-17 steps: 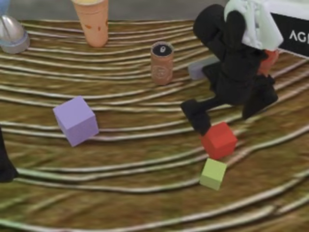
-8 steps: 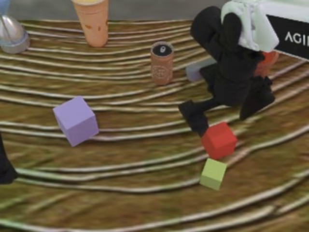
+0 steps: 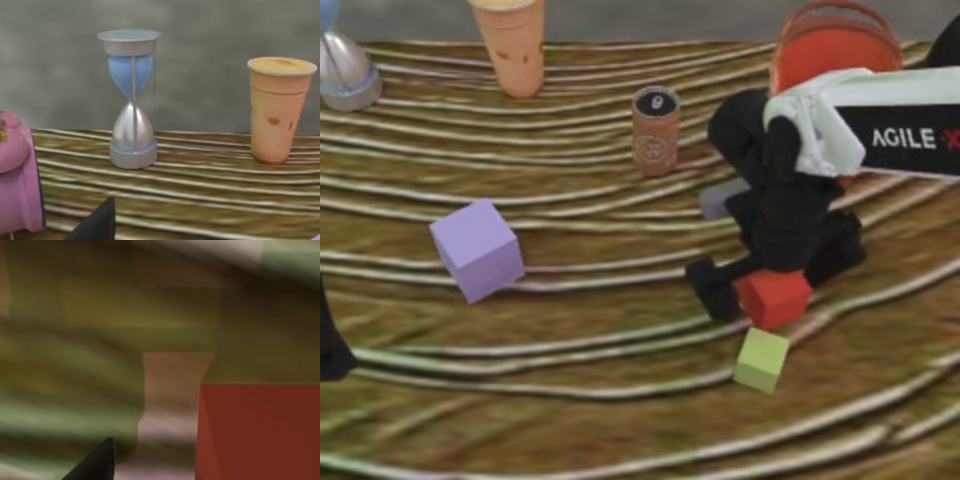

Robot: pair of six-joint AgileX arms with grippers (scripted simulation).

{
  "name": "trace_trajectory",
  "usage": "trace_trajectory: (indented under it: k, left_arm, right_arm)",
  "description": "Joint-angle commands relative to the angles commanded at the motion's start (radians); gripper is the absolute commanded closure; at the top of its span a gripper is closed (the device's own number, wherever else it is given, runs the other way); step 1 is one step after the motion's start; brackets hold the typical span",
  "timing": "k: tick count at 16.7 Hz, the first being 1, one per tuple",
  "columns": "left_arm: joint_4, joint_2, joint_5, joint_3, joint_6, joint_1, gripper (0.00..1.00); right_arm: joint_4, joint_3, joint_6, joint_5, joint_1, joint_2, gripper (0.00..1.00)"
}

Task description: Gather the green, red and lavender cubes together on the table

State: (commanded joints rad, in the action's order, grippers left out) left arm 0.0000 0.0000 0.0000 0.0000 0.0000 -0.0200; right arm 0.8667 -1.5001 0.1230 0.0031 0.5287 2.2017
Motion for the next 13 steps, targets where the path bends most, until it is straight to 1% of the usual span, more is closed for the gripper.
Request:
trace_trajectory:
  k: [5,13]
  left_arm:
    - [0.000,0.000,0.000,0.000,0.000,0.000,0.00]
    - [0.000,0.000,0.000,0.000,0.000,0.000,0.00]
  right_arm:
    - [-0.016,0.011,0.000,0.000,0.000,0.007,0.00]
    - [-0.016,0.011,0.000,0.000,0.000,0.007,0.60]
